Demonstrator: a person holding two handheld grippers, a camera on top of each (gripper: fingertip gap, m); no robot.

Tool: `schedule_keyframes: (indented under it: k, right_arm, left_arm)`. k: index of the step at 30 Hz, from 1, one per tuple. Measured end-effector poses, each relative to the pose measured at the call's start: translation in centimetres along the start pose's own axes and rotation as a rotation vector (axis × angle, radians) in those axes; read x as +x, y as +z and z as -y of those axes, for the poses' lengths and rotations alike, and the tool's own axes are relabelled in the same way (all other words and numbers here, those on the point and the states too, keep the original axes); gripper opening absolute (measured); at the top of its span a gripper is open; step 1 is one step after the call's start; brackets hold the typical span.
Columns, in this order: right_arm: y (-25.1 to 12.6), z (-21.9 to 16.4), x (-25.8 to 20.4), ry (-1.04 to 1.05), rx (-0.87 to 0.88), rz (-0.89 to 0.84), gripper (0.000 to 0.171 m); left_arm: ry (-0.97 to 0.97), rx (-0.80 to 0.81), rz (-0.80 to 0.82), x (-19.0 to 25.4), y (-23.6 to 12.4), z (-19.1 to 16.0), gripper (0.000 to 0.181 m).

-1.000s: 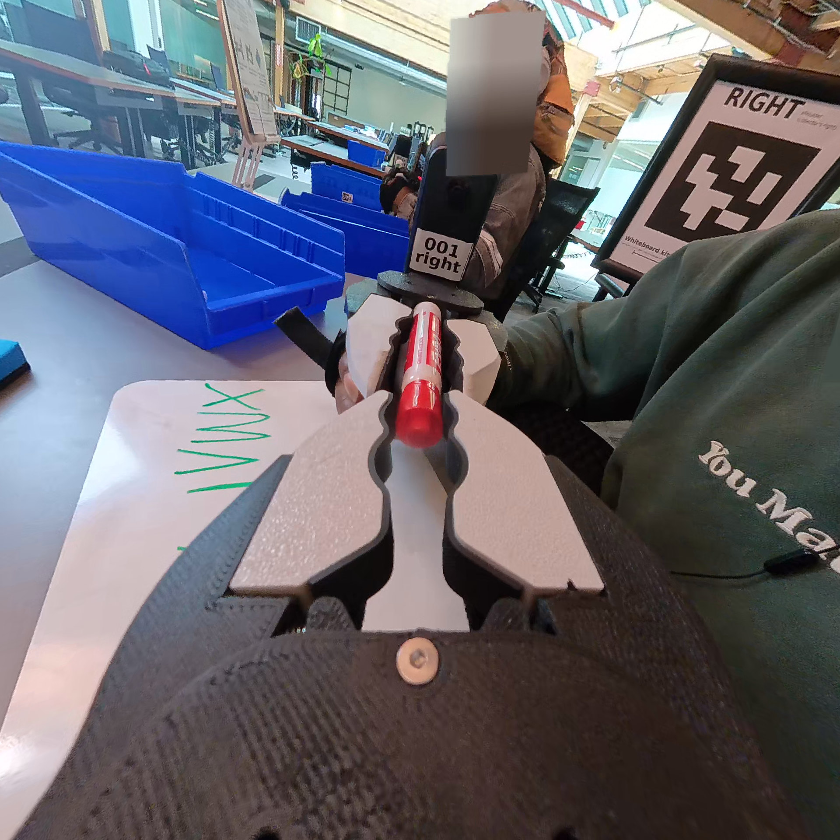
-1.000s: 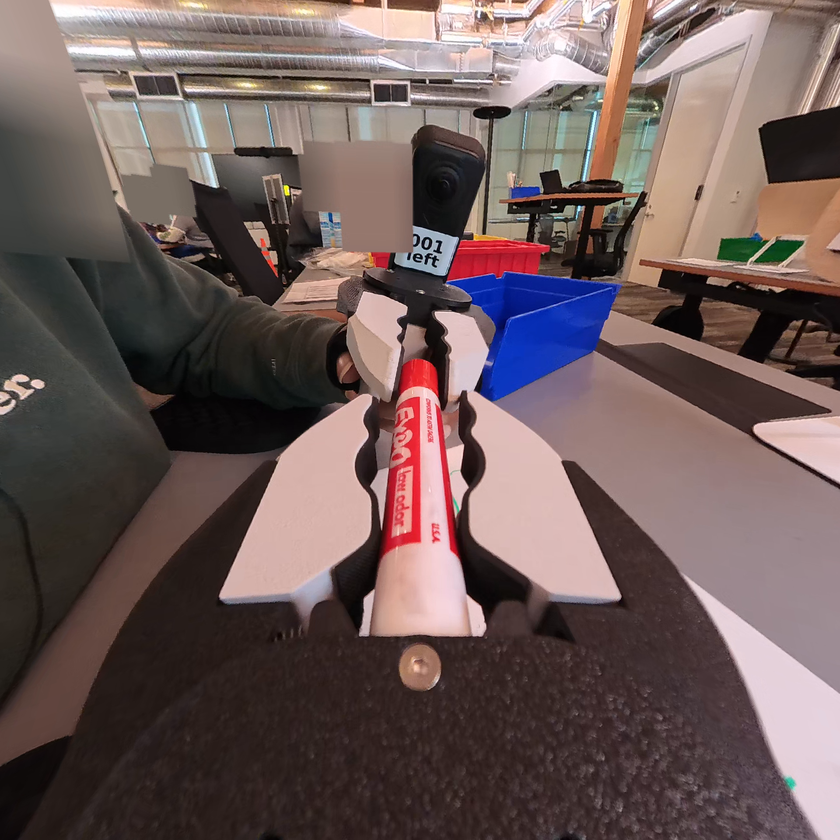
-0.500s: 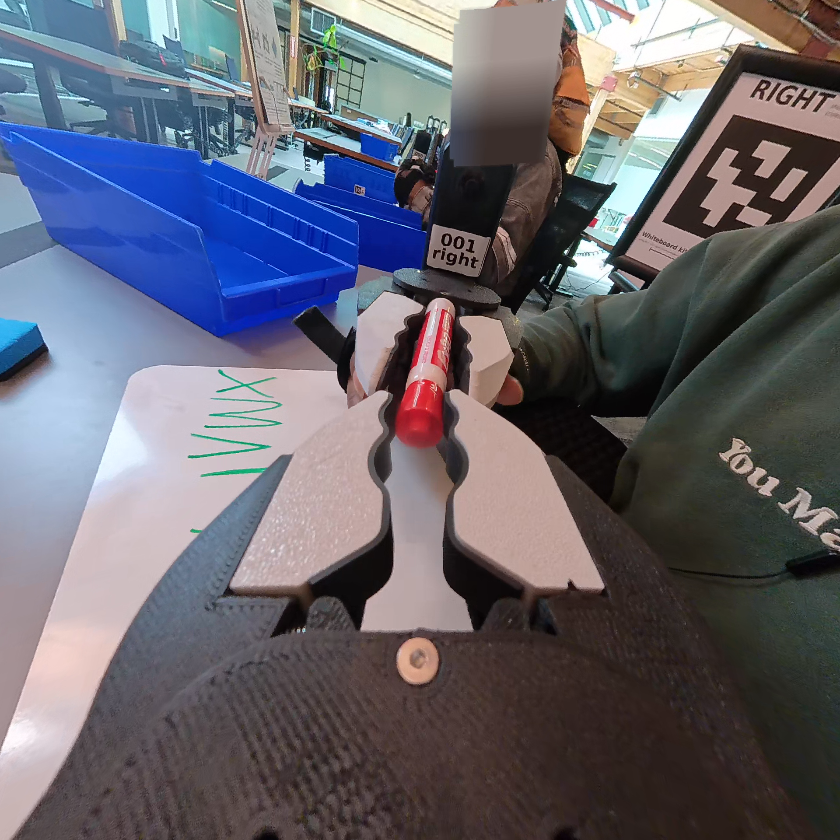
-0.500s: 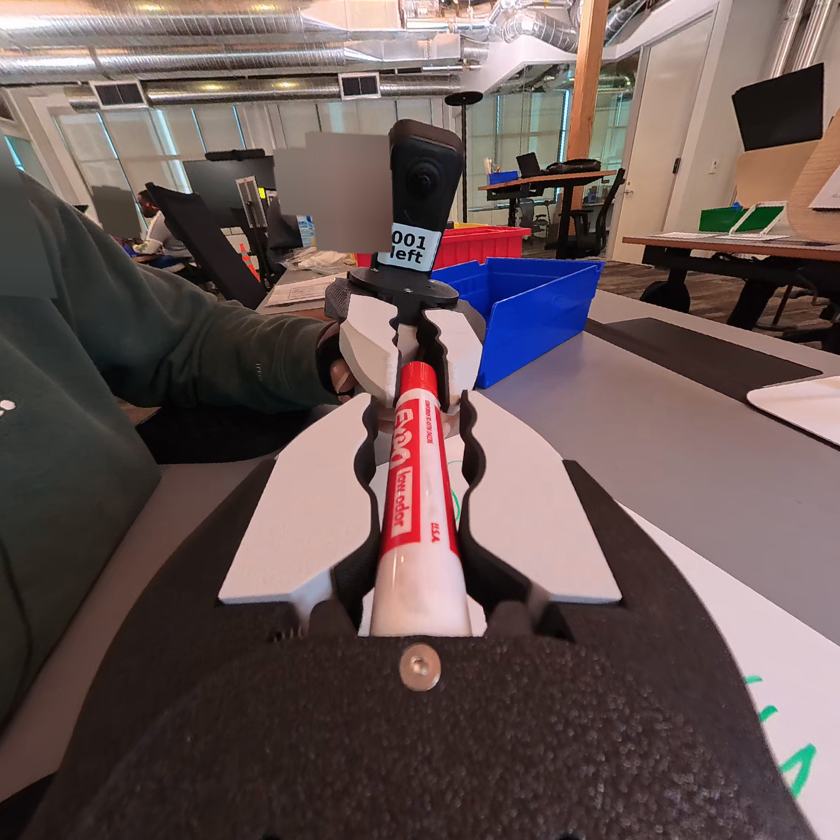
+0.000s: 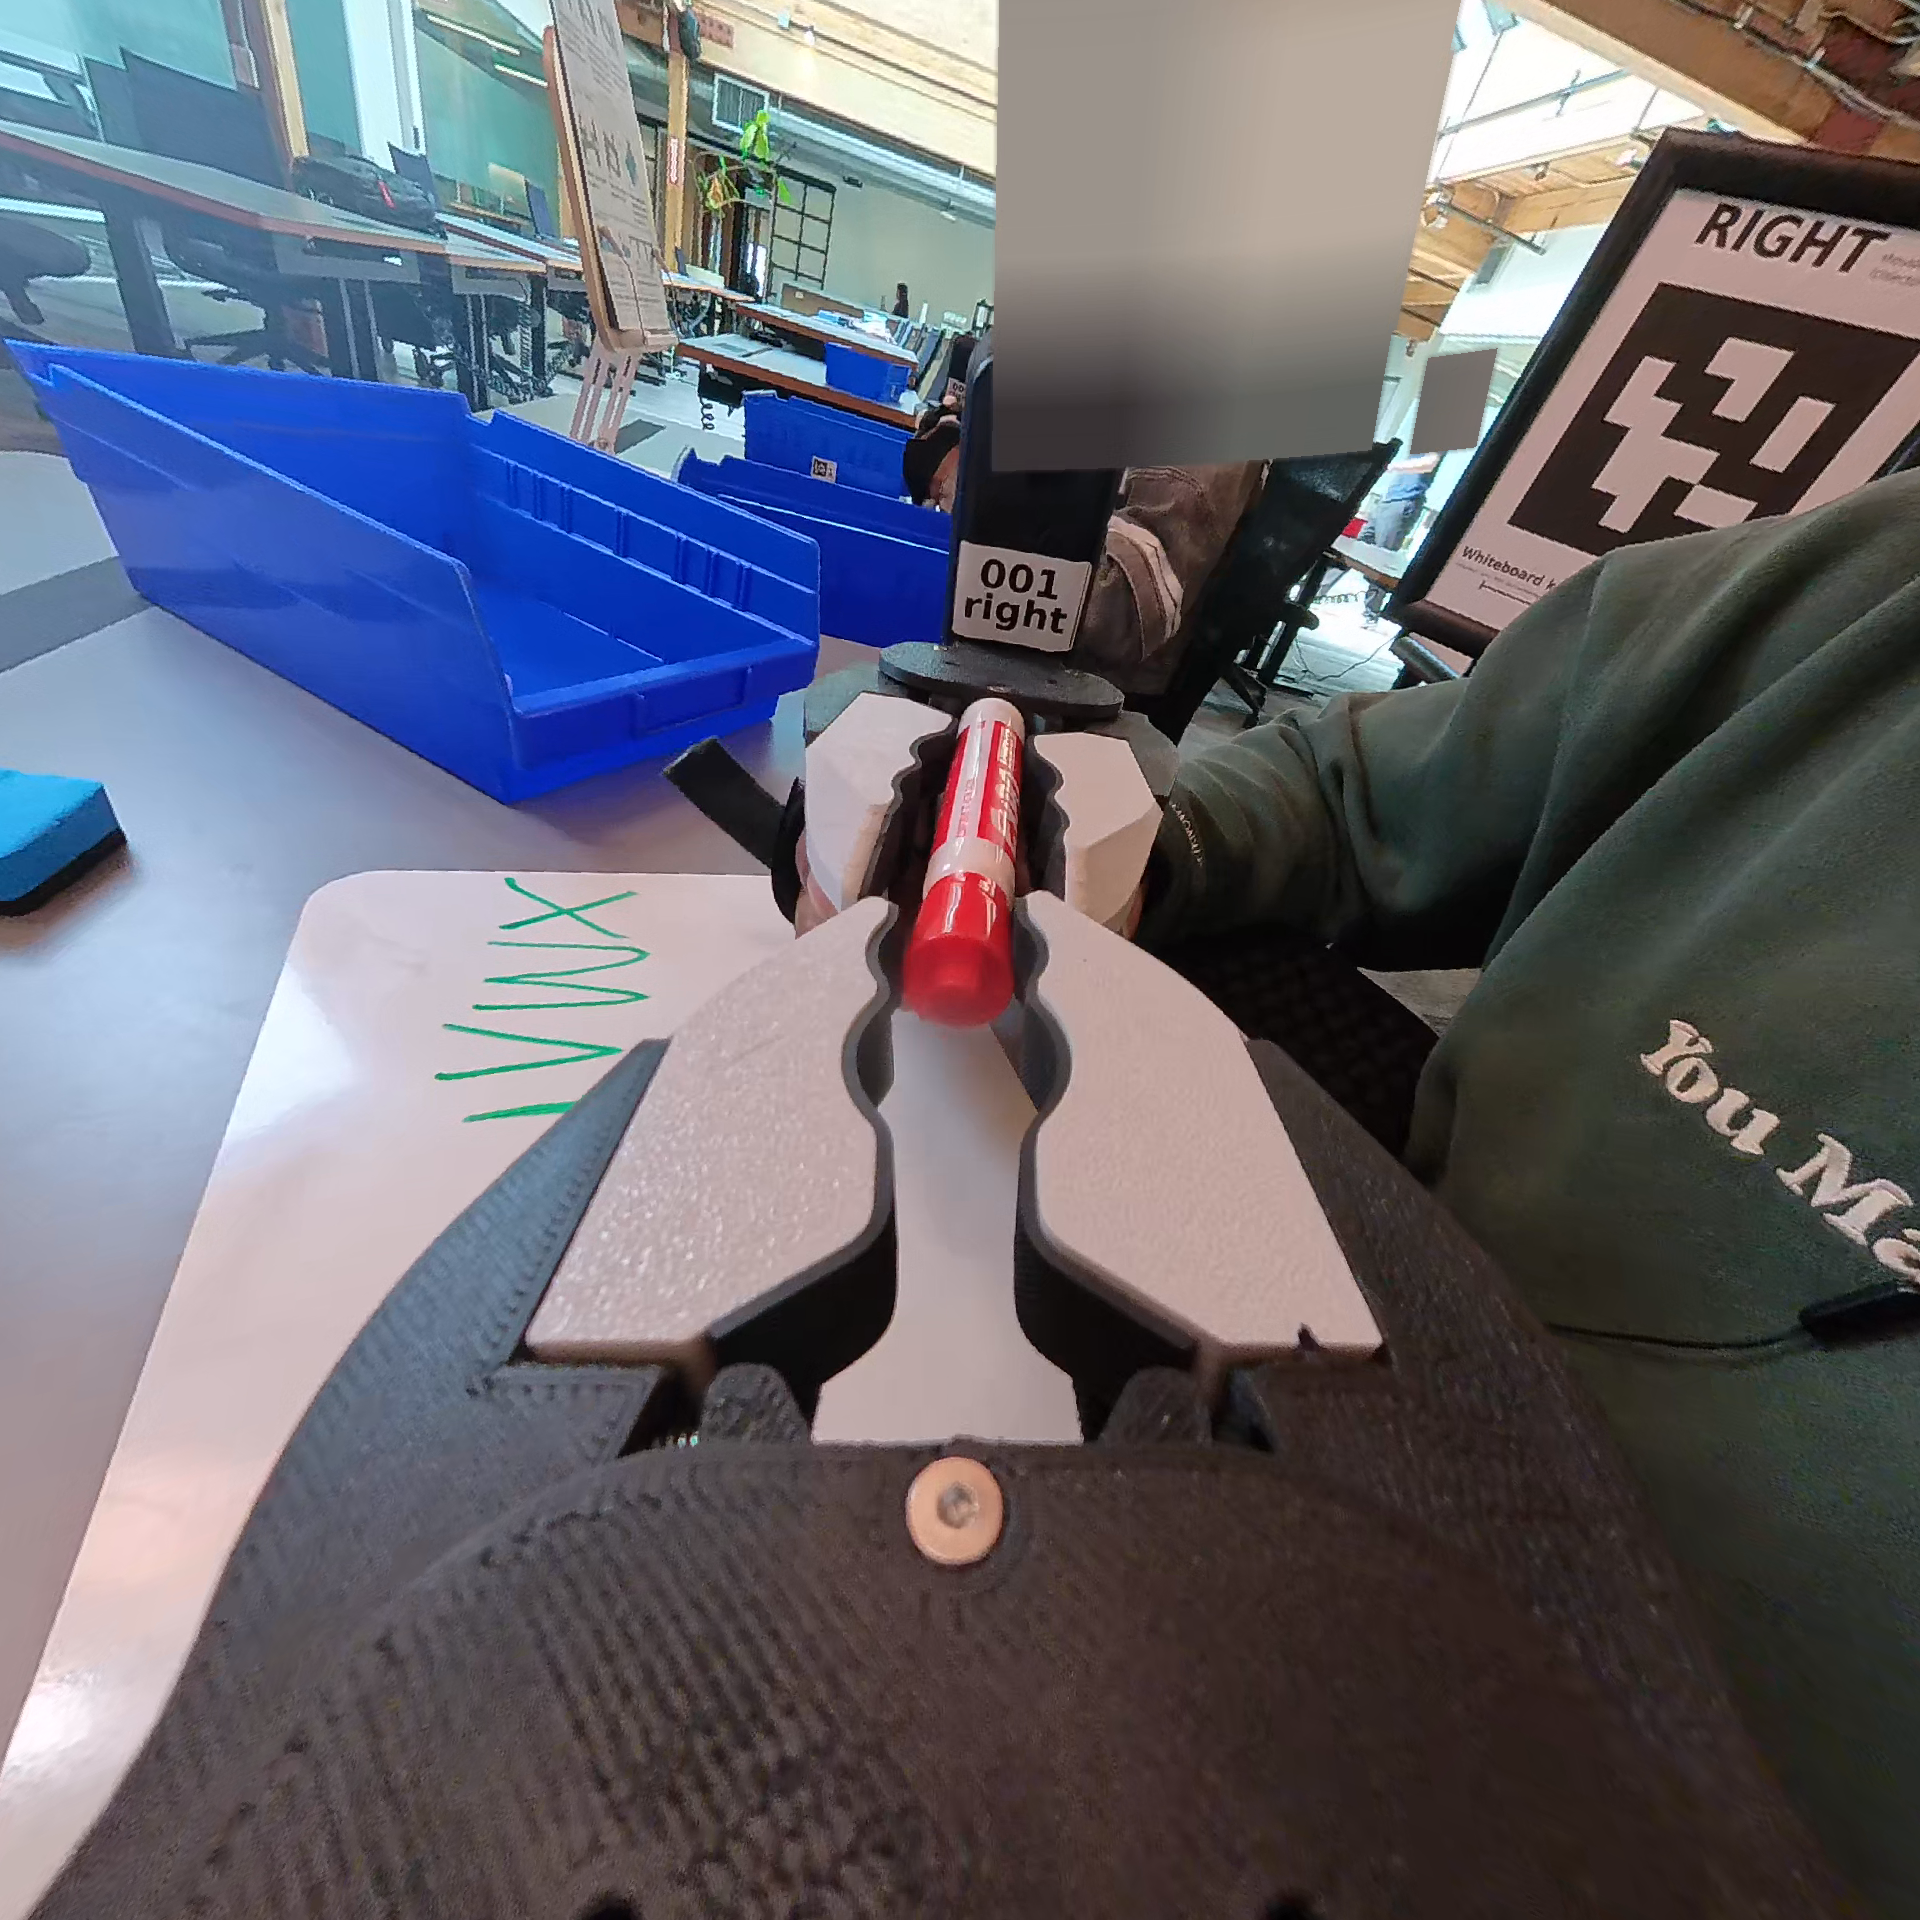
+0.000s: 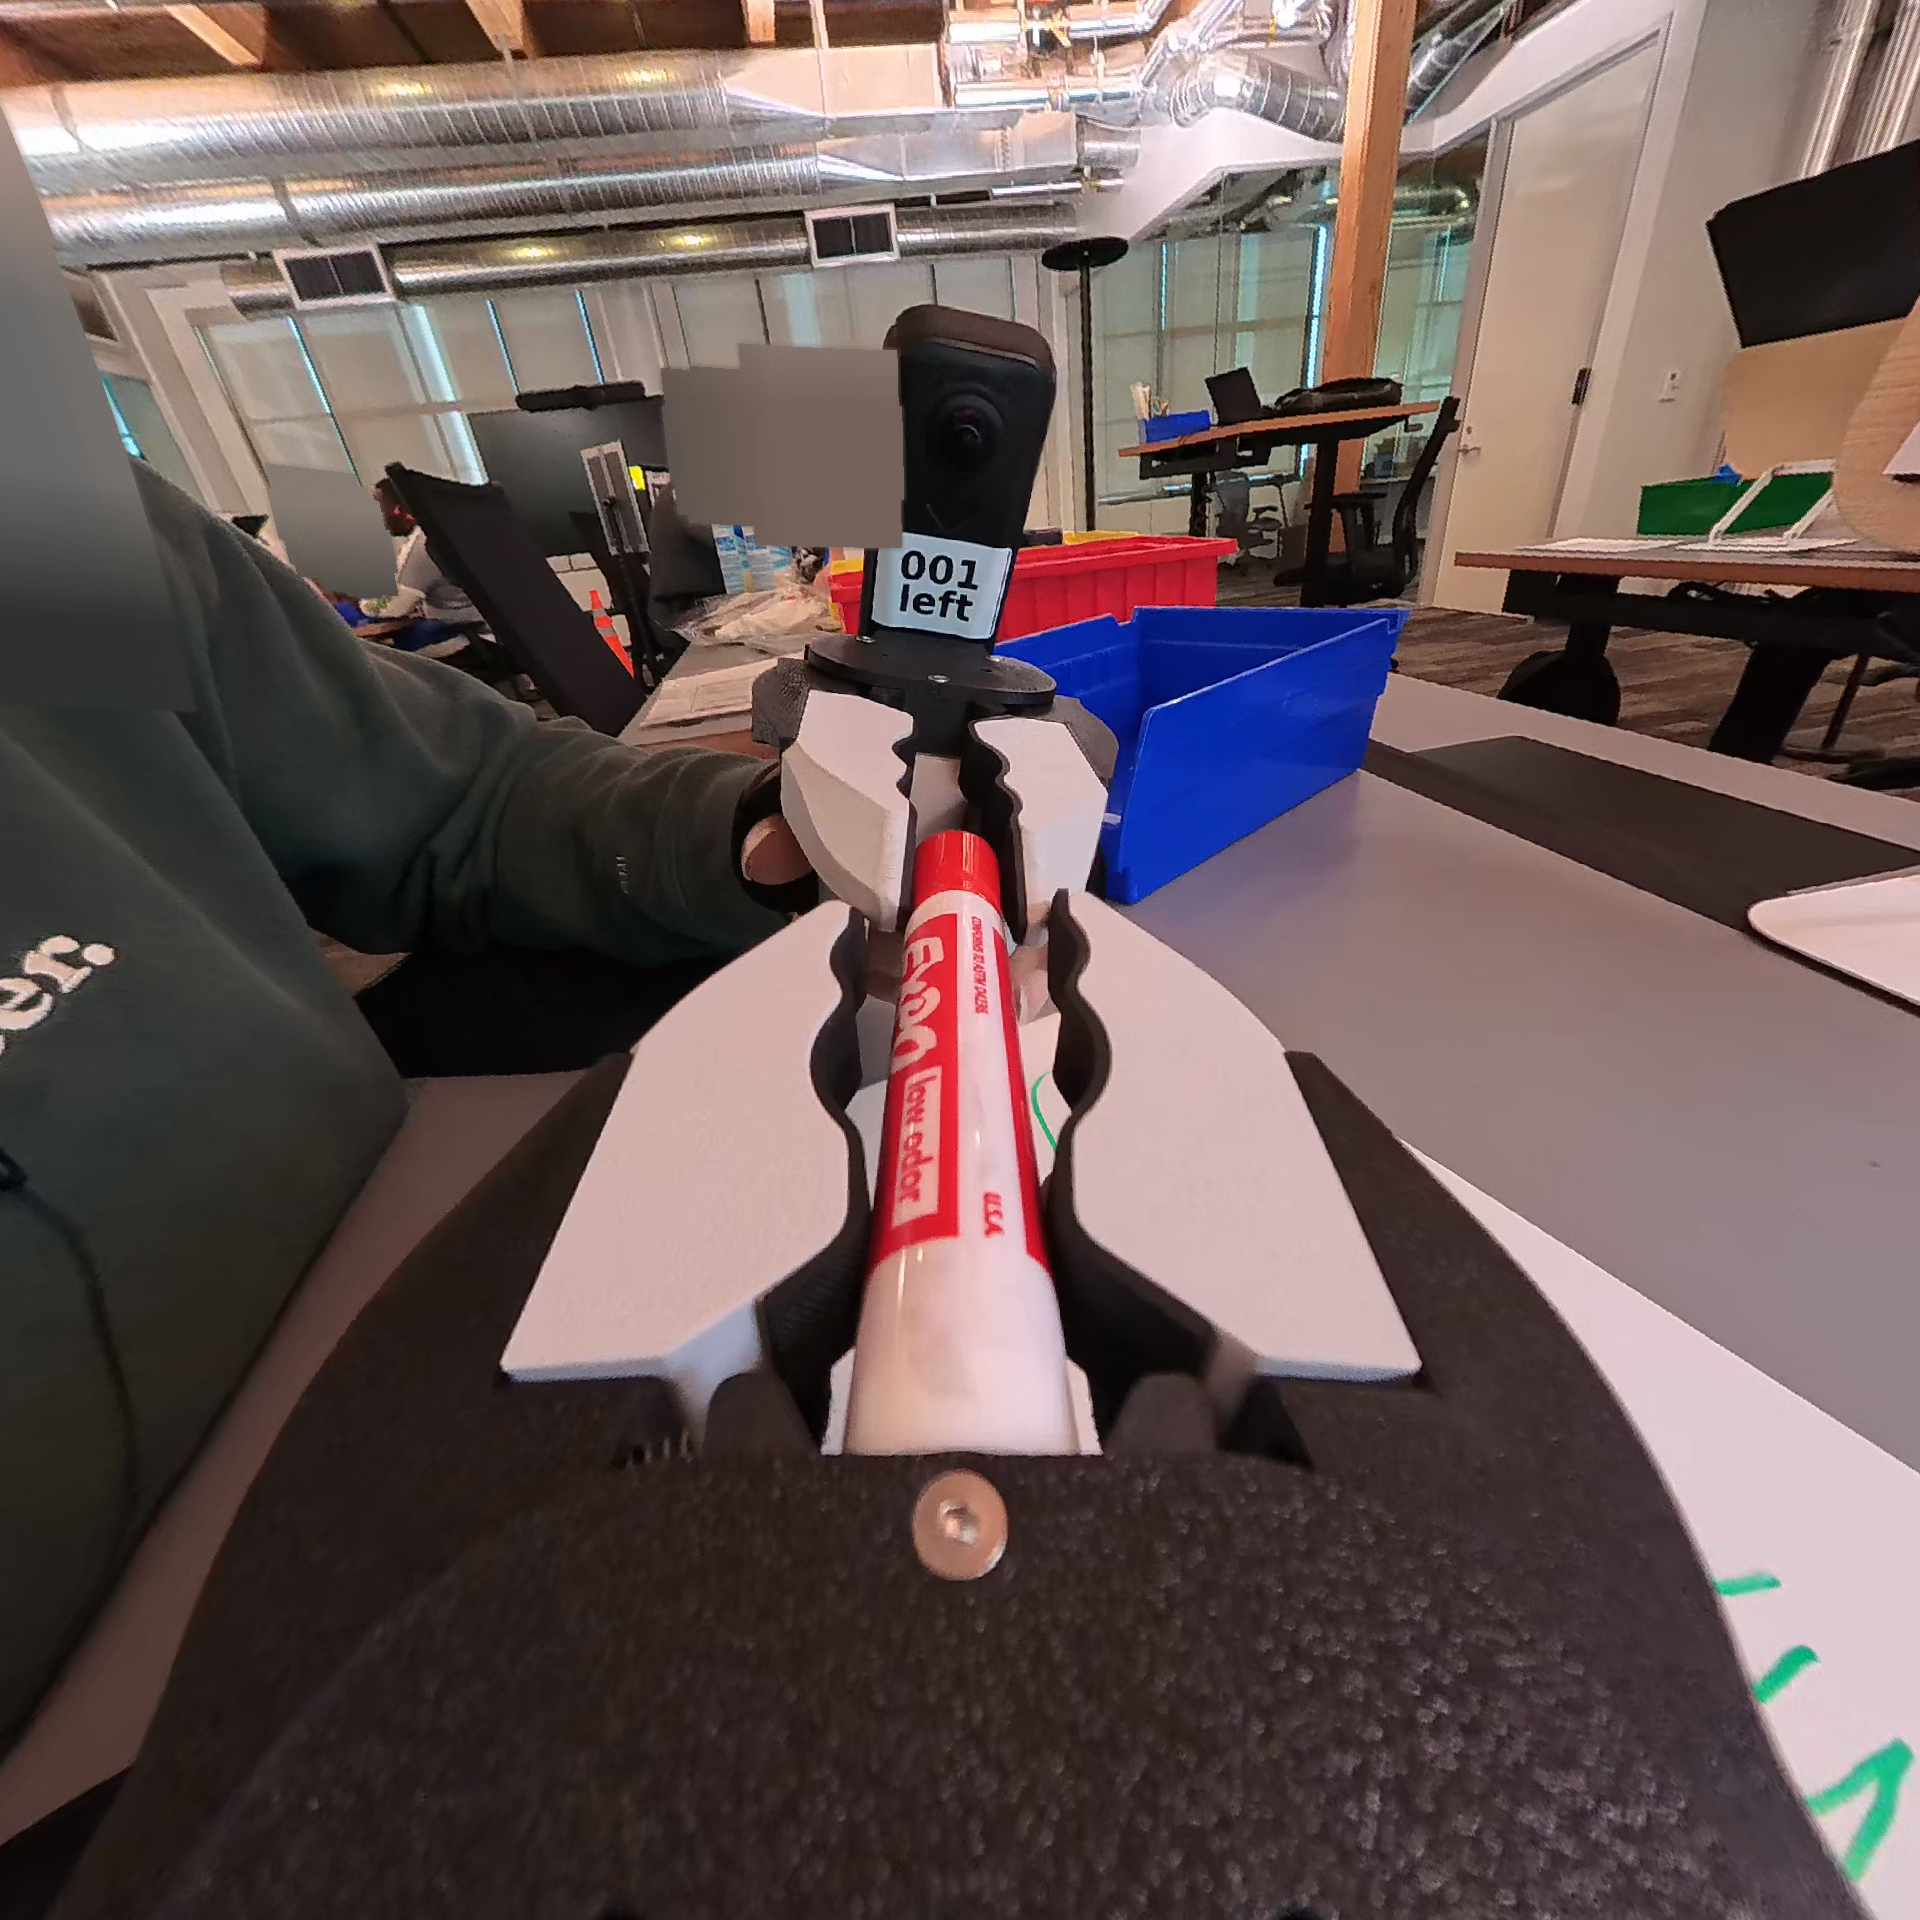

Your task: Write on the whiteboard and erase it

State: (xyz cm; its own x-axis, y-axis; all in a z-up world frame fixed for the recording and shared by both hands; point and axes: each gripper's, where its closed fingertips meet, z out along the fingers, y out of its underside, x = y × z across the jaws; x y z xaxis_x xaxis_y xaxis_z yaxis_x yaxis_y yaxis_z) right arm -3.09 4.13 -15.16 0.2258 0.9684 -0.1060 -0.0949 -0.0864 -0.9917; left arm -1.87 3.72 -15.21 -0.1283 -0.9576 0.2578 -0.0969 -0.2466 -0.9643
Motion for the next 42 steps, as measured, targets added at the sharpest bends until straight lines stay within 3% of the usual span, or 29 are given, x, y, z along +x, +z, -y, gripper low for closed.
schedule_keyframes:
  k: [16, 34, 42]
  right_arm:
    - [0.0, -0.4, 0.1, 0.036, 0.033, 0.027, 0.034]
    - [0.2, 2.4, -0.7, 0.008, 0.04, 0.02, 0.033]
    - [-0.2, 5.0, -2.5, -0.085, 0.061, 0.07, 0.032]
  left_arm:
    - [0.037, -0.013, 0.023, -0.2, 0.0, -0.3, 0.019]
    - [0.007, 0.045, -0.055, 1.0, -0.4, 2.6, 0.019]
    - [0.114, 0.117, -0.05, 3.2, -0.4, 4.9, 0.018]
